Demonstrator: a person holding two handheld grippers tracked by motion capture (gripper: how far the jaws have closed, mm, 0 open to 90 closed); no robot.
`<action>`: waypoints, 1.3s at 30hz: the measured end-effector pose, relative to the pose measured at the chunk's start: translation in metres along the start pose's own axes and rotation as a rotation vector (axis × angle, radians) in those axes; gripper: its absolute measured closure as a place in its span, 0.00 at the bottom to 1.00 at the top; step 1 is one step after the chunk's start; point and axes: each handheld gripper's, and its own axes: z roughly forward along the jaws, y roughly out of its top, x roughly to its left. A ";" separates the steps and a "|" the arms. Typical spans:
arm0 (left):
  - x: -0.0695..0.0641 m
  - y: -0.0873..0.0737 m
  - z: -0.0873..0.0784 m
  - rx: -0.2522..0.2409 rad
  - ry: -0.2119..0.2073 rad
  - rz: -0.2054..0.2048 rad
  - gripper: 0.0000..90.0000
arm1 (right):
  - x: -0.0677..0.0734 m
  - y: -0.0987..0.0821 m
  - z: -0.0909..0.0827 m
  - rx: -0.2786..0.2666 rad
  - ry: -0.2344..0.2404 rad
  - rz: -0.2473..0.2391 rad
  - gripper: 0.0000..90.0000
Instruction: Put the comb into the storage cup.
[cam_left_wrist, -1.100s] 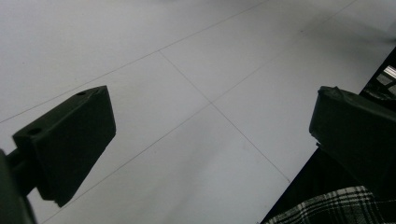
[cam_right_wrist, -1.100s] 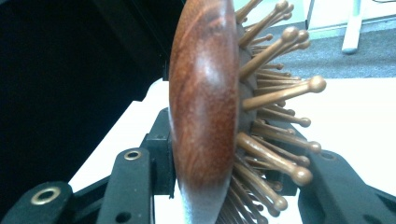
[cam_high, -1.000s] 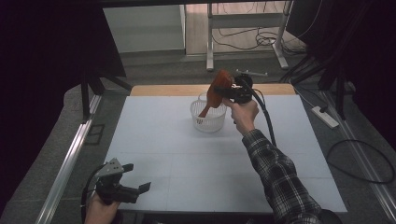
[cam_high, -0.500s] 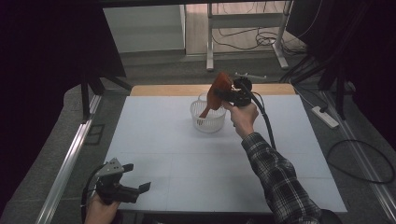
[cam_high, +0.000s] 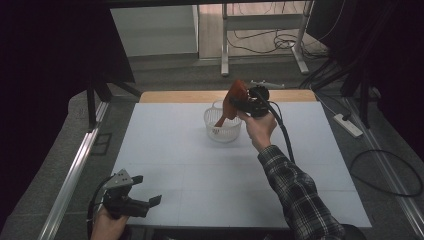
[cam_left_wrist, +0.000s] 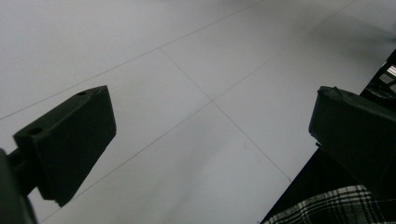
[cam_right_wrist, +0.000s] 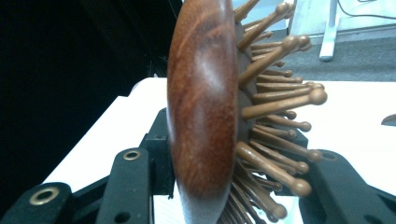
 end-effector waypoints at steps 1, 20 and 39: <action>0.000 0.000 0.000 0.001 0.000 0.001 0.01 | 0.001 -0.001 0.000 0.002 -0.012 0.000 0.59; 0.000 0.001 0.002 0.011 0.003 0.001 0.01 | -0.022 -0.023 0.007 0.005 0.034 0.151 0.57; 0.000 0.001 0.002 0.016 0.001 -0.004 0.01 | -0.040 -0.032 0.006 0.015 0.024 0.183 0.47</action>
